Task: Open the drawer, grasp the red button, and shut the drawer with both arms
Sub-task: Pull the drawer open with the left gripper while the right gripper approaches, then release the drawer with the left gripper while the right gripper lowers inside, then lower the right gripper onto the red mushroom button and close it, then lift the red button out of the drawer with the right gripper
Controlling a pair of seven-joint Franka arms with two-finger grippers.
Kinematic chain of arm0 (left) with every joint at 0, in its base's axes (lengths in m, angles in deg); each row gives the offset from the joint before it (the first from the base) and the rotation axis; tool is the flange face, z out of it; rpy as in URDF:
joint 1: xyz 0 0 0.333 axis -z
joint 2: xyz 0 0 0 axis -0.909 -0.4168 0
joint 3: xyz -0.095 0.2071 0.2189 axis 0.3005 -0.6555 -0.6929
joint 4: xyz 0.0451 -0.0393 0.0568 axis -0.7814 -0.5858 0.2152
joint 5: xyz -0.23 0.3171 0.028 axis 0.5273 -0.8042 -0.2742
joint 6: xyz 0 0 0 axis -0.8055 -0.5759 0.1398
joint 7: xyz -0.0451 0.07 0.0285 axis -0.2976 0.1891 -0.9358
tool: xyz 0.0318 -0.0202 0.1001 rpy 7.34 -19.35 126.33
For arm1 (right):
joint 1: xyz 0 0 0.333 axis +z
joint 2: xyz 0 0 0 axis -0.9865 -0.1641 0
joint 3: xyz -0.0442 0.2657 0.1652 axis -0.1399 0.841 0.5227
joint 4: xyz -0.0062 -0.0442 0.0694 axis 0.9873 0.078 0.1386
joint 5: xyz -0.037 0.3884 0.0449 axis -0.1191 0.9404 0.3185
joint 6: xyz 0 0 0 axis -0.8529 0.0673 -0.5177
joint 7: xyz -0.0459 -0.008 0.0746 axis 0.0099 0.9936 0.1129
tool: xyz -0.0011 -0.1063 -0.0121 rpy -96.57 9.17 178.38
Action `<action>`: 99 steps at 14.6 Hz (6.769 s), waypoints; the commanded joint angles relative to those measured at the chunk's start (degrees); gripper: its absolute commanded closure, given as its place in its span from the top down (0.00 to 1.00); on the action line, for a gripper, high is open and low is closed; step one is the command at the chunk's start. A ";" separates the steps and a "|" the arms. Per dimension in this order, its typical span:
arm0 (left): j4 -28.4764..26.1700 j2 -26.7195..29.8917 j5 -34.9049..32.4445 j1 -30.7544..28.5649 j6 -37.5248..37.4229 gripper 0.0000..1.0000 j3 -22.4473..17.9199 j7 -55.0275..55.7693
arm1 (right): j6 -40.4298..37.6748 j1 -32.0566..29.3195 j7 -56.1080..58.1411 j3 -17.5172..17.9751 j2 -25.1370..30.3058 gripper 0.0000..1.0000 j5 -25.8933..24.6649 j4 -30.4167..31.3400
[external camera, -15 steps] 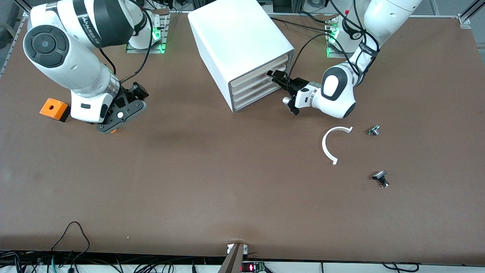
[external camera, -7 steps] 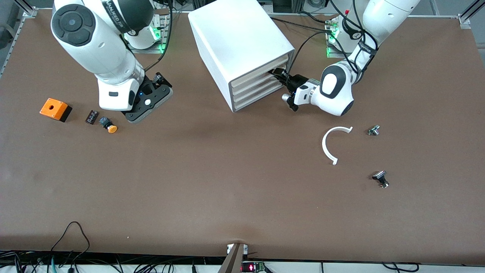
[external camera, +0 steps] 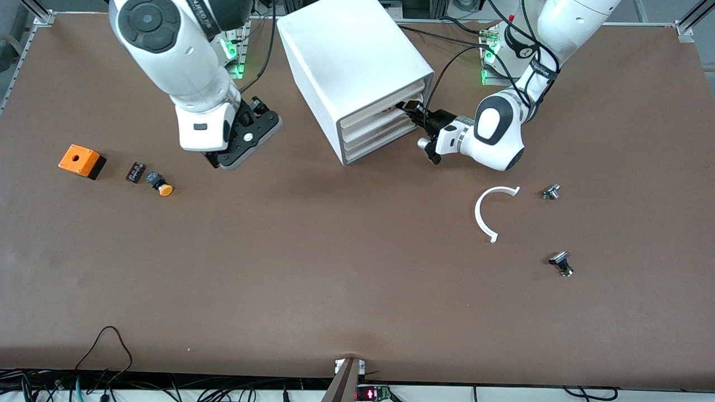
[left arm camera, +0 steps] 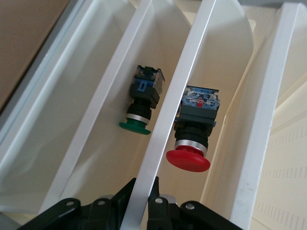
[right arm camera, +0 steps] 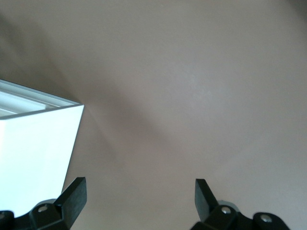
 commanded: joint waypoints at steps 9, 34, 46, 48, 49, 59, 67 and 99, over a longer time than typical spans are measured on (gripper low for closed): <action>6.68 -0.20 -0.63 -1.03 5.65 0.00 -10.34 0.49 | 10.99 12.23 3.97 -0.36 -4.73 1.00 -5.80 -1.05; 19.48 20.98 -53.08 -6.83 -3.36 1.00 -14.74 21.58 | 13.90 28.32 20.49 -0.09 -13.68 1.00 -8.80 -5.35; 33.93 22.03 -70.50 -6.57 -18.93 1.00 -15.00 25.71 | 13.99 27.36 30.51 -0.80 -25.74 1.00 -8.80 -20.74; 33.93 22.82 -70.77 -6.48 -21.14 1.00 -14.83 26.24 | 14.60 27.01 30.70 -0.88 -26.35 1.00 -8.80 -20.74; 33.84 22.74 -69.81 -6.74 -20.45 1.00 -15.00 27.20 | 15.30 26.57 30.61 -0.88 -26.79 1.00 -8.71 -20.74; 34.28 22.65 -65.67 -7.01 -15.35 1.00 -16.32 45.48 | 20.23 26.57 30.70 -0.80 -33.29 1.00 -8.44 -22.50; 34.80 21.52 -65.58 -8.94 -13.33 1.00 -16.41 45.22 | 21.81 24.63 31.66 -0.80 -34.17 1.00 -5.28 -22.50; 37.88 19.75 -64.97 -12.20 -12.62 1.00 -15.88 45.40 | 15.75 20.16 16.04 -2.99 -23.99 0.17 -4.58 -25.49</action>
